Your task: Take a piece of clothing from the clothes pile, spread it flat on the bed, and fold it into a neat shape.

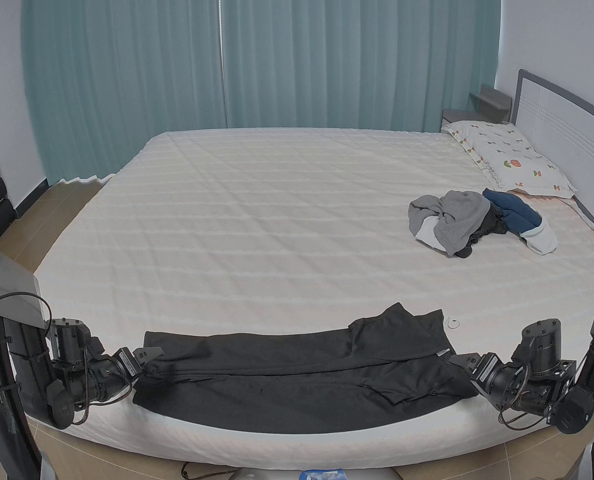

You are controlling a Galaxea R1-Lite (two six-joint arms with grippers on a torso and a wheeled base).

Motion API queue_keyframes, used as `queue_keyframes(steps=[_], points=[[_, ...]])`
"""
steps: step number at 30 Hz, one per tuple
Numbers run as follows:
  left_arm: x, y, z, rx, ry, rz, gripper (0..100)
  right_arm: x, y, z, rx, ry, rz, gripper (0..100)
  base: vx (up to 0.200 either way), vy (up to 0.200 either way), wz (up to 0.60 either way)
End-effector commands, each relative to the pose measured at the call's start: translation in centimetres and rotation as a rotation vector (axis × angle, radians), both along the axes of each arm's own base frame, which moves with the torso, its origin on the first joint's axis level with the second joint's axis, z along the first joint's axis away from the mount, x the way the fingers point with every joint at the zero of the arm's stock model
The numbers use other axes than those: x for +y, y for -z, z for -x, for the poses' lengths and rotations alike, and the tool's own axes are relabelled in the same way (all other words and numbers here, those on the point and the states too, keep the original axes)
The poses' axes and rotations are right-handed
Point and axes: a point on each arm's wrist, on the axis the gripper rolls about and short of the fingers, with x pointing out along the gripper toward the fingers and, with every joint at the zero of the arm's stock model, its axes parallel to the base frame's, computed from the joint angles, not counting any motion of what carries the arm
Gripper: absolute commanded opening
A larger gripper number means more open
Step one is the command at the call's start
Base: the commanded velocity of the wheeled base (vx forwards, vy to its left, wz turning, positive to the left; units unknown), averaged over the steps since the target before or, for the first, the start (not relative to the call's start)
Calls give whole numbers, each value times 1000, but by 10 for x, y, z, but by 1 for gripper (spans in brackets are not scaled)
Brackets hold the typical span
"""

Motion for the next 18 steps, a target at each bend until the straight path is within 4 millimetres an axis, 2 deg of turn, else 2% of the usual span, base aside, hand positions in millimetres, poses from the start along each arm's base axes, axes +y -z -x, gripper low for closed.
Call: queue_keyframes(steps=[1, 3, 6, 13, 18], points=[[1, 7, 3, 29, 14, -18, 100, -9, -12, 14, -29, 5, -14, 100, 0, 0, 0], [2, 16, 0, 49, 22, -40, 100, -9, -12, 16, -26, -14, -19, 100, 0, 0, 0], [1, 19, 0, 41, 33, -55, 100, -8, -14, 17, -32, -22, -25, 100, 0, 0, 0], [1, 15, 0, -11, 9, -82, 100, -7, -22, 20, -68, -34, -37, 100, 0, 0, 0], [1, 13, -4, -30, 4, -87, 100, 11, -17, 26, -17, -78, -93, 100, 0, 0, 0]])
